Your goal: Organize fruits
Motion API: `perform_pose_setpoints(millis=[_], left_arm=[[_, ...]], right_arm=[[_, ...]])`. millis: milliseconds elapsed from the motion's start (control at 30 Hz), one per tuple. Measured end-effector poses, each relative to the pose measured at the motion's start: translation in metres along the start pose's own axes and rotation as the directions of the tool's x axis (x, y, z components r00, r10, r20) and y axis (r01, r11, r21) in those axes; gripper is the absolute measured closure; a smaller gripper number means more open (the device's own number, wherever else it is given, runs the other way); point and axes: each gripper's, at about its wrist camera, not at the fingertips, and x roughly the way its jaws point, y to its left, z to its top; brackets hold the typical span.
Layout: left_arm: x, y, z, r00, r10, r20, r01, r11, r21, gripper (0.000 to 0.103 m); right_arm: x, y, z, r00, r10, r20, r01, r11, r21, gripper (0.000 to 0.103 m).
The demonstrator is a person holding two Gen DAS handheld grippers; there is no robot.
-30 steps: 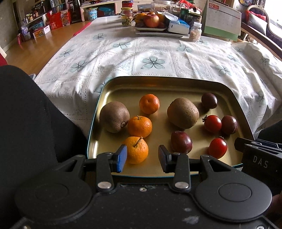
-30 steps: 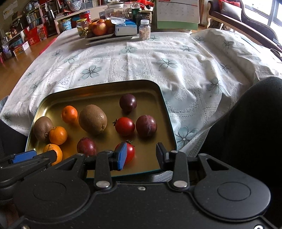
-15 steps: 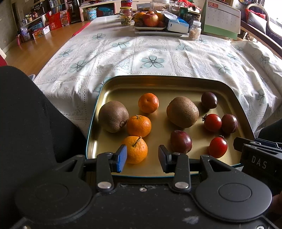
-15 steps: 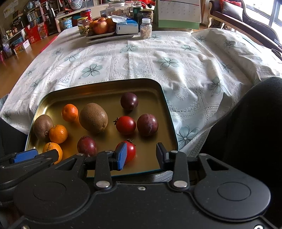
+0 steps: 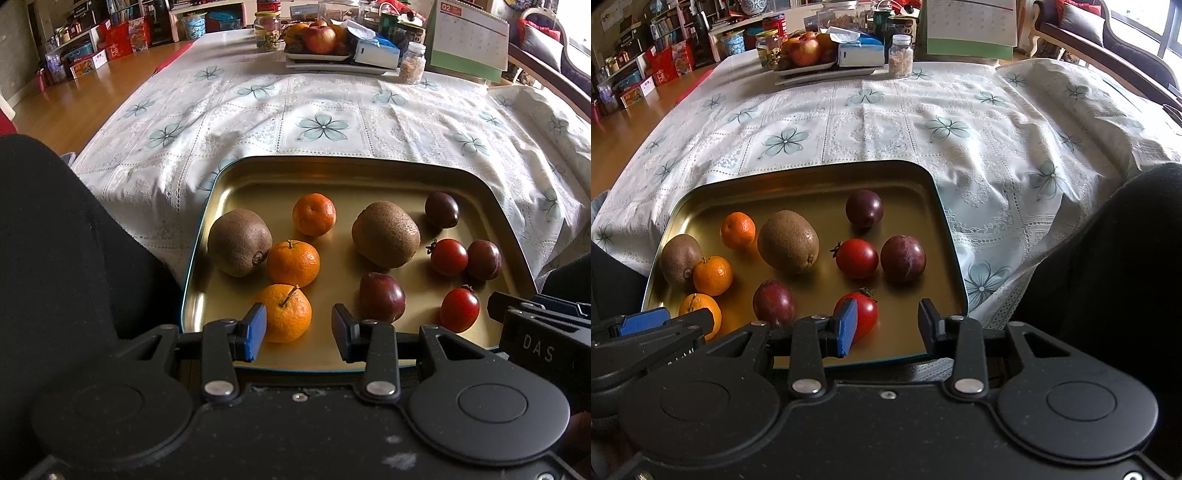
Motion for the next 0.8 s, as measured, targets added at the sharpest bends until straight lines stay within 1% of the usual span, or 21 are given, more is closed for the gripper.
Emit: perform_pose_setpoints(millis=[167, 800], left_arm=[[-0.0005, 0.0018, 0.0005, 1.0, 0.003, 0.001, -0.003, 1.0, -0.014, 0.063], [-0.0014, -0.0012, 0.0002, 1.0, 0.003, 0.002, -0.003, 1.0, -0.002, 0.063]], right_arm=[[0.0, -0.0004, -0.0002, 1.0, -0.002, -0.001, 0.002, 1.0, 0.001, 0.058], [0.0019, 0.0, -0.0007, 1.0, -0.007, -0.005, 0.007, 1.0, -0.003, 0.058]])
